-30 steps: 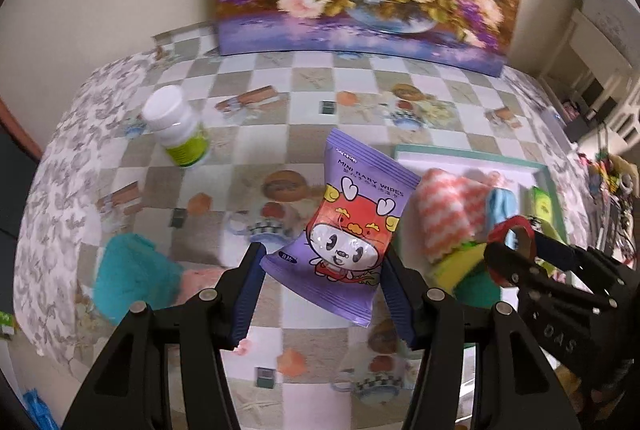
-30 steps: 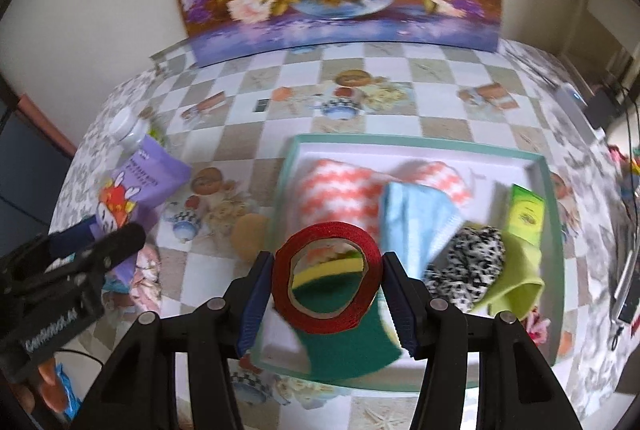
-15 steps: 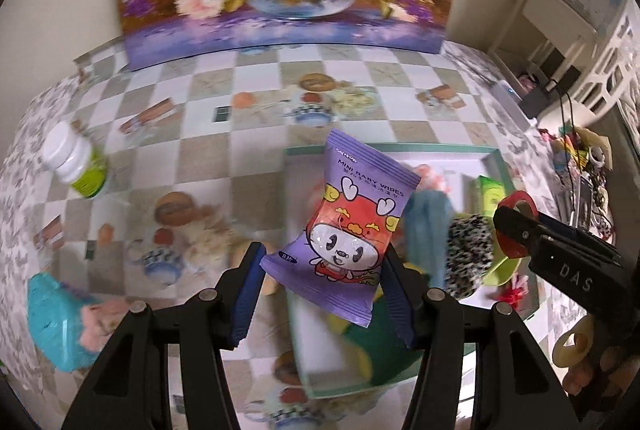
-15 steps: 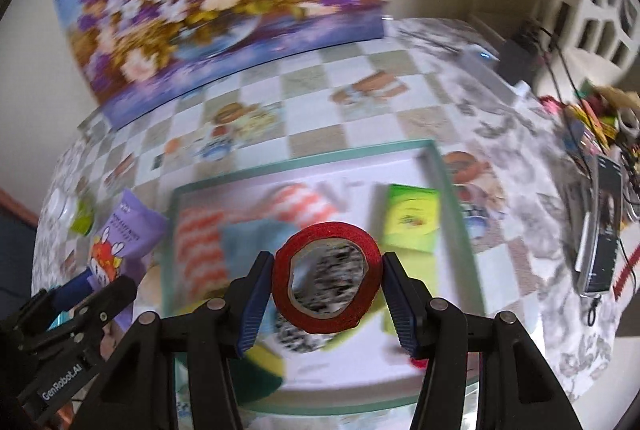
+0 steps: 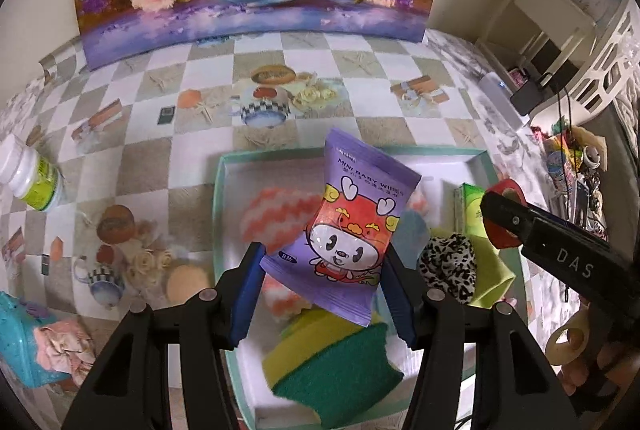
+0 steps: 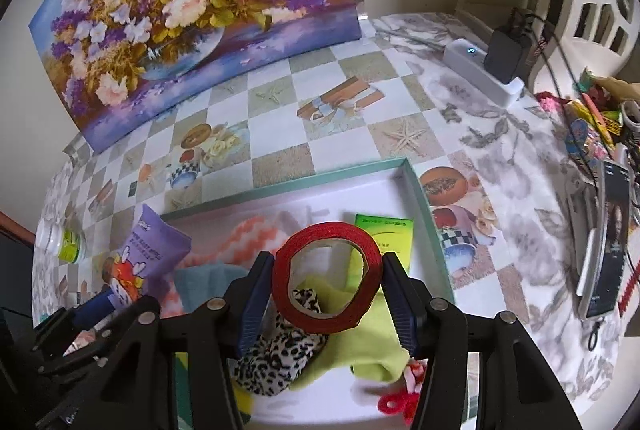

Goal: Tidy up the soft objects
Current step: 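Carry both tools over the white tray and open them to drop bag and ring, then move both tools back toward the remaining items beside the tray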

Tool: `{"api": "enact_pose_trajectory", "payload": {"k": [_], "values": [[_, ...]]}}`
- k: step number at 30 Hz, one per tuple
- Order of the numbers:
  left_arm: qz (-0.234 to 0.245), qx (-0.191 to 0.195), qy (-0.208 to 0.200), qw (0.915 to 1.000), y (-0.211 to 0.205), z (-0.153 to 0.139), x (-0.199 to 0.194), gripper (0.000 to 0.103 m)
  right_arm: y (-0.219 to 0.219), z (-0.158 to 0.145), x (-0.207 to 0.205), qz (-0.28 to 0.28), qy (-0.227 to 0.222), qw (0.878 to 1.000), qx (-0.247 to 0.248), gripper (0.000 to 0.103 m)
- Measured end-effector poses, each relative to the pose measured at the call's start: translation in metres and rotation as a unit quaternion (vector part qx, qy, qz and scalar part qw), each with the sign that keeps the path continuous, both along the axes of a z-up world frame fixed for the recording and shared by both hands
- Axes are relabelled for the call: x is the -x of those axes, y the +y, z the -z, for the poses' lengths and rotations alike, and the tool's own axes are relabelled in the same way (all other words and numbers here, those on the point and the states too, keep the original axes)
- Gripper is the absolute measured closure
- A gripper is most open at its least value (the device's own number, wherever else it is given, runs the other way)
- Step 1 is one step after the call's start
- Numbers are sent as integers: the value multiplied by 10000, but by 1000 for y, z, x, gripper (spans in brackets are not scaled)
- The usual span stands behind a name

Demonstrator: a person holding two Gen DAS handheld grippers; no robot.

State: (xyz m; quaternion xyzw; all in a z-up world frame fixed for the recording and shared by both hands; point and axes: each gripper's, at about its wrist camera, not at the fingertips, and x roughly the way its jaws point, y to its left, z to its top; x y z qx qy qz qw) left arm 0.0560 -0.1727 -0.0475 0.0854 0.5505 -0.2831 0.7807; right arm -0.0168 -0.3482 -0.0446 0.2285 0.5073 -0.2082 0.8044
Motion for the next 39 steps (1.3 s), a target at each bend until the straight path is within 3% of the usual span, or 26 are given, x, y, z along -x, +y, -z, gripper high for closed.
{"api": "enact_pose_trajectory", "payload": {"k": [4, 11, 13, 15, 19, 21, 26, 30, 35, 39], "values": [[-7, -148, 141, 9998, -4, 14, -1, 45, 1, 20, -4, -67, 288, 9995, -85, 46], [-79, -163, 329, 9993, -1, 16, -3, 42, 3, 23, -2, -95, 360, 9993, -92, 45], [-99, -151, 324, 9993, 1, 12, -4, 31, 5, 19, -2, -133, 349, 9993, -29, 42], [-127, -84, 286, 9995, 4, 6, -4, 28, 7, 13, -2, -154, 332, 9993, 38, 30], [-147, 96, 261, 9995, 10, -7, -5, 26, 9, 1, 0, -140, 272, 9994, 177, 26], [-204, 148, 179, 9995, 14, -15, -5, 15, 11, -4, 1, -152, 276, 9992, 265, 22], [-412, 214, 0, 9989, 27, -27, -9, 13, 17, -12, 2, -233, 274, 9987, 363, 19], [-704, 86, -46, 9975, 40, -24, -17, 11, 24, -14, 3, -273, 211, 9982, 481, 0], [-1140, -163, -42, 9933, 64, -16, -28, 11, 33, -12, 2, -373, 253, 9975, 538, 0], [-1314, -131, -2, 9912, 78, -15, -32, 11, 39, -13, 3, -406, 246, 9973, 567, 0]]}}
